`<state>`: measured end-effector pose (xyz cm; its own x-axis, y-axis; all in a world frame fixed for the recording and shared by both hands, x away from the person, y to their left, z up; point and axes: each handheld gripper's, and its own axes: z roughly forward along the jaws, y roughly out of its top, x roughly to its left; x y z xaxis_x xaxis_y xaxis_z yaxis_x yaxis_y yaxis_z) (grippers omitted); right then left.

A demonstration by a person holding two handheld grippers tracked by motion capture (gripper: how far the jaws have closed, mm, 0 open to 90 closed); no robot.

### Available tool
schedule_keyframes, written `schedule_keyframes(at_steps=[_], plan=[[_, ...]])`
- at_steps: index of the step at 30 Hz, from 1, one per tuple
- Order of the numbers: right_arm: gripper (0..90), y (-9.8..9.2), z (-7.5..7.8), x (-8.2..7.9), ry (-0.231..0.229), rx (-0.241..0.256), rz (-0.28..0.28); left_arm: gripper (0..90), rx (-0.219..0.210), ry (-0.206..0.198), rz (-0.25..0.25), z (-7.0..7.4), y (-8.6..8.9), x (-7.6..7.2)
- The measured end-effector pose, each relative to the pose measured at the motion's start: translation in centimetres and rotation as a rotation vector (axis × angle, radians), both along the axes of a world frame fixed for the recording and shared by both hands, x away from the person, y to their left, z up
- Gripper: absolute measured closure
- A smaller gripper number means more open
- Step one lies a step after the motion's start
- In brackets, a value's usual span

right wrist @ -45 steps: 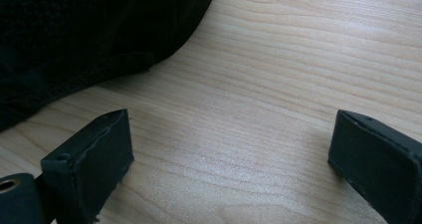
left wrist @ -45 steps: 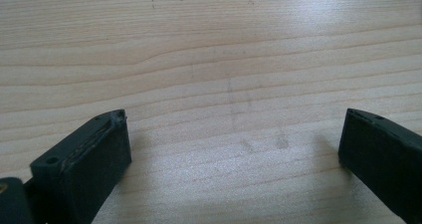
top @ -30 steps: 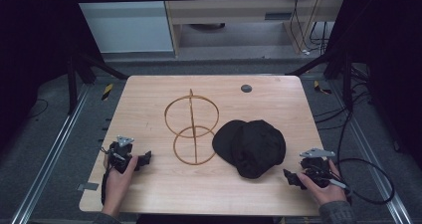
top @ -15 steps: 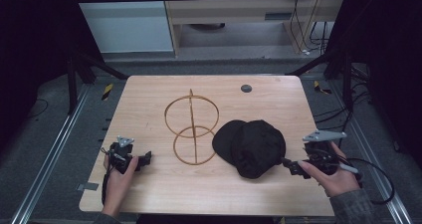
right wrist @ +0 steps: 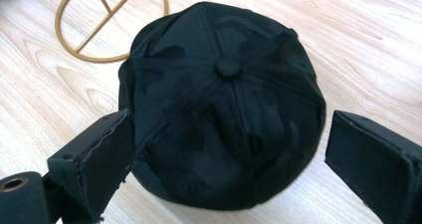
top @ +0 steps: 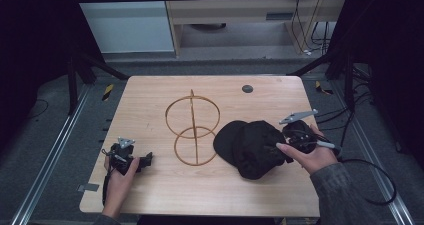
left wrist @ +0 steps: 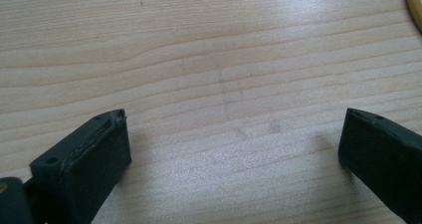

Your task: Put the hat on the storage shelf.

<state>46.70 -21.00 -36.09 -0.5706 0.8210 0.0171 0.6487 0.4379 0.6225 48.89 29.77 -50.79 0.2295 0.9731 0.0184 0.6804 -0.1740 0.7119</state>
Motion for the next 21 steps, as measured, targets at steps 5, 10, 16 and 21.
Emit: schedule_keyframes(at_steps=[5, 10, 16, 21], plan=[[6.0, 1.0, -0.3, 1.5, 0.039, -0.024, 0.01, 0.0, 0.0, 0.0, 0.001, 0.0, 0.0, 0.0], [6.1, 2.0, -0.6, 2.7, 0.091, -0.058, 0.035, 0.0, 0.0, 0.0, 0.0, 0.0, 0.0, 0.0], [5.8, 2.4, -1.9, 3.9, 0.132, -0.091, 0.036, 0.0, 0.0, 0.0, 0.001, 0.0, 0.0, 0.0], [9.9, 2.7, -2.7, 4.5, 0.171, -0.103, 0.047, 0.0, -0.001, 0.0, 0.001, 0.0, 0.0, 0.0]])
